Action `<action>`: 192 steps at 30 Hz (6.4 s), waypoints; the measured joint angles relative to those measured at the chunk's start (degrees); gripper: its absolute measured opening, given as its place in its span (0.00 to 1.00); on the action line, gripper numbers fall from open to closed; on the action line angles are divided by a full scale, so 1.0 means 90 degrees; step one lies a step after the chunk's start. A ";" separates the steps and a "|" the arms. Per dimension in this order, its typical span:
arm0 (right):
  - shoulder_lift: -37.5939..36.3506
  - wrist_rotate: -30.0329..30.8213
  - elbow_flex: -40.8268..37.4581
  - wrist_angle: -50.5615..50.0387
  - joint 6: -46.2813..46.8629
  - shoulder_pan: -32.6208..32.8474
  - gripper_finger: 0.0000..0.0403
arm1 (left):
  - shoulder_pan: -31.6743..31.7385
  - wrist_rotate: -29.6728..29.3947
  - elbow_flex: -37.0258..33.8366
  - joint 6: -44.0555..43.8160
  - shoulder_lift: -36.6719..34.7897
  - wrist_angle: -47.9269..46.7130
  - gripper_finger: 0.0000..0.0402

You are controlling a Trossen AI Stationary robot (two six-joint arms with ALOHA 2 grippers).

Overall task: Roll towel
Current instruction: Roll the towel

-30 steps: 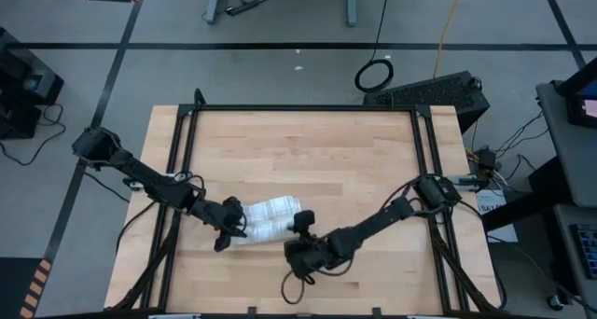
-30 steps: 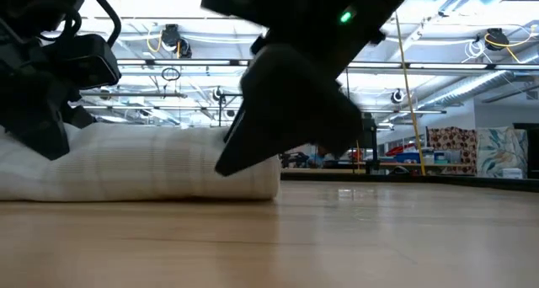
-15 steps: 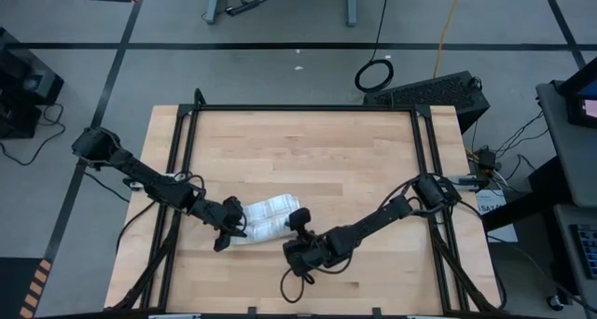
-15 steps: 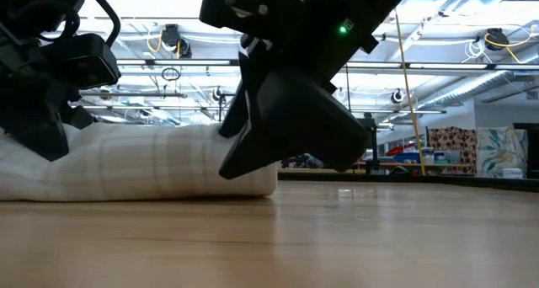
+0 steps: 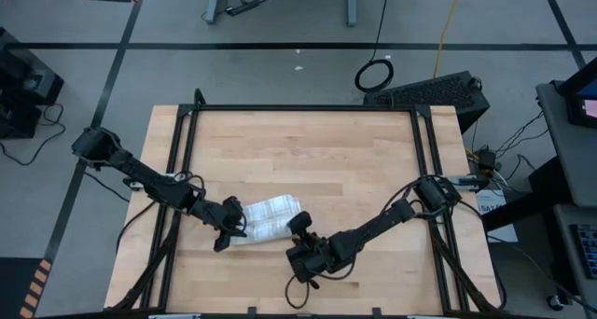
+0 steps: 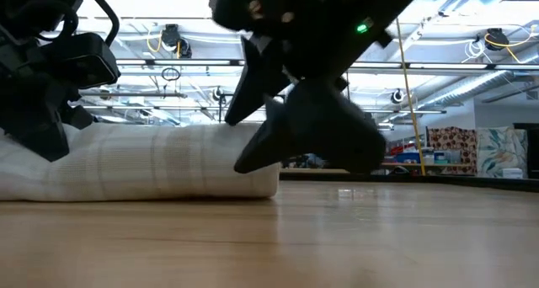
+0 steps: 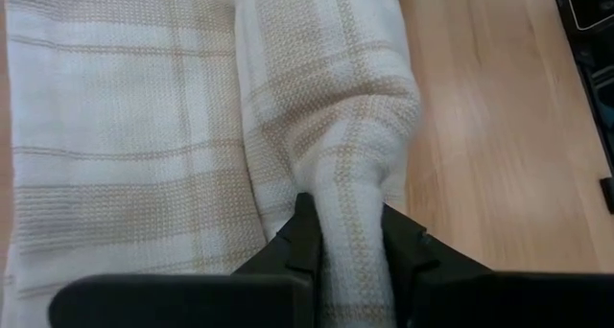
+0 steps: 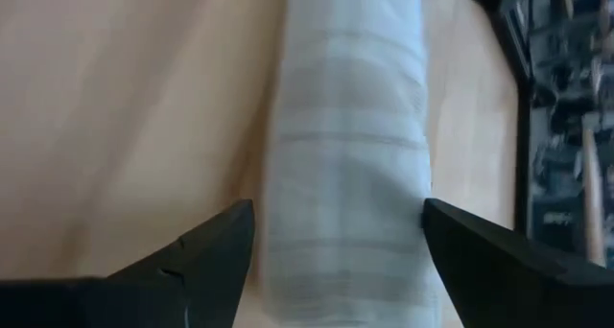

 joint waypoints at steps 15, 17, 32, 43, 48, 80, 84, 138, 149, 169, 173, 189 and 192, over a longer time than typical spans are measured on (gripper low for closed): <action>-0.0032 -0.3182 0.0017 -0.0088 0.1448 -0.1394 0.58 | -0.0038 -0.0012 -0.0034 0.0285 0.0022 0.0575 0.20; -0.0045 -0.3749 0.0029 -0.0108 0.1634 -0.1571 0.56 | -0.0033 0.0224 -0.0007 0.0605 -0.0006 0.0680 0.27; -0.0030 -0.7065 0.0022 -0.0498 0.4340 -0.1953 0.13 | -0.0044 0.0536 0.0878 0.1161 -0.2377 -0.1818 0.72; 0.0000 -0.7761 0.0000 -0.0079 0.7051 -0.1945 0.19 | -0.1767 -0.2051 0.0787 0.1809 -0.2583 -0.2071 0.73; 0.0005 -0.7886 0.0000 -0.0040 0.7290 -0.1988 0.19 | -0.2335 -0.3027 0.0780 0.1870 -0.1713 -0.1725 0.73; -0.0748 -0.6833 -0.0022 -0.0220 0.5439 -0.1885 0.33 | -0.1756 -0.2300 0.0799 0.1311 0.0702 -0.0571 0.19; -0.1186 -0.5393 -0.0002 -0.0760 0.4011 -0.1324 0.40 | -0.1758 -0.2261 0.0804 0.1251 0.0699 -0.0704 0.19; -0.0250 -0.6618 0.0011 -0.0484 0.3221 -0.2557 0.56 | -0.1229 -0.2058 0.1317 0.0751 -0.1907 -0.1741 0.68; -0.0236 -0.7202 0.0005 -0.0371 0.3724 -0.2498 0.56 | -0.1275 -0.2908 0.0174 0.1190 -0.0468 0.0916 0.40; -0.0886 -0.5165 -0.0005 0.0410 0.3762 -0.1772 0.56 | -0.1275 -0.2787 -0.0692 0.0954 0.0158 0.2433 0.03; -0.0628 -0.4313 0.0000 0.2415 0.3359 -0.1501 0.56 | -0.1275 -0.2780 -0.0692 0.0954 0.0160 0.2474 0.03; 0.0838 -0.2310 -0.0002 0.4702 0.2623 -0.1020 0.03 | -0.1282 -0.2734 -0.0702 0.0962 0.0165 0.2839 0.04; 0.0955 -0.2317 0.0000 0.4783 0.2593 -0.1067 0.05 | -0.1280 -0.2737 -0.0701 0.0957 0.0165 0.2783 0.04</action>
